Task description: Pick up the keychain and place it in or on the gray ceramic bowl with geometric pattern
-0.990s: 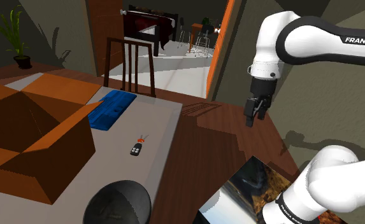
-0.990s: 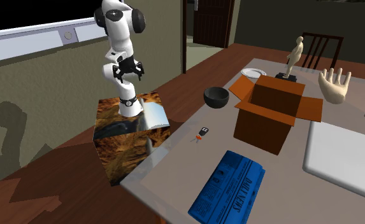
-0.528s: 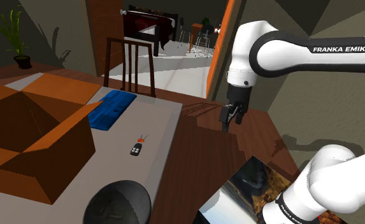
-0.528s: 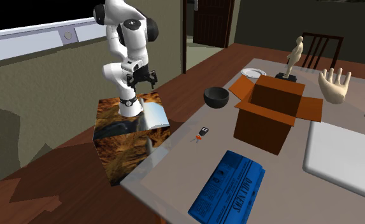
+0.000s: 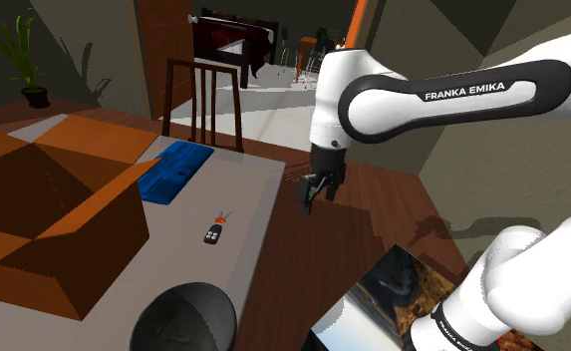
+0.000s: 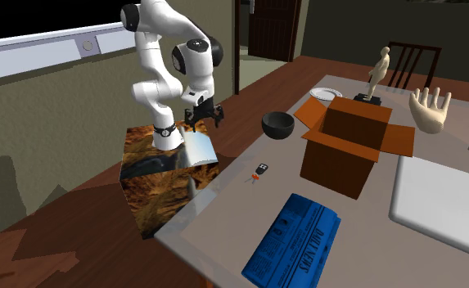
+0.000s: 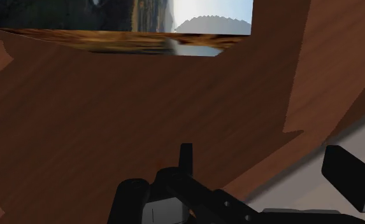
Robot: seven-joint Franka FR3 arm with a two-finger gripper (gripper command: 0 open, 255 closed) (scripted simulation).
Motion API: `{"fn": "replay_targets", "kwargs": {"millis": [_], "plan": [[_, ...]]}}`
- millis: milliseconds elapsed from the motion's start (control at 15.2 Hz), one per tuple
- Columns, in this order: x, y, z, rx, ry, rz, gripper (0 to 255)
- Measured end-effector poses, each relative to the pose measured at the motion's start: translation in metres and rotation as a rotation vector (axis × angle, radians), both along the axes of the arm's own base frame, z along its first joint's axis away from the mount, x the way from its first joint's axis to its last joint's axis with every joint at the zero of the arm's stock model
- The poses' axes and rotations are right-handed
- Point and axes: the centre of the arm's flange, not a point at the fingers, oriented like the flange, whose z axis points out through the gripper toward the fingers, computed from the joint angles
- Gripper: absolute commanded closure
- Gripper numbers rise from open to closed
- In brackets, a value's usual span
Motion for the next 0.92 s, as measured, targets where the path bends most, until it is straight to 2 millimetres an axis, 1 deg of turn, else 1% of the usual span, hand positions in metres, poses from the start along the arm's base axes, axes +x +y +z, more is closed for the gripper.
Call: {"fn": "replay_targets", "kwargs": {"millis": [462,594,726,924], "plan": [[0.045,0.071,-0.029,-0.003,-0.057,0.03,0],[0.063,0.089,-0.038,-0.003,-0.073,0.037,0],[0.072,0.108,-0.045,-0.005,-0.089,0.046,0],[0.095,0.139,-0.057,-0.005,-0.113,0.058,0]]}}
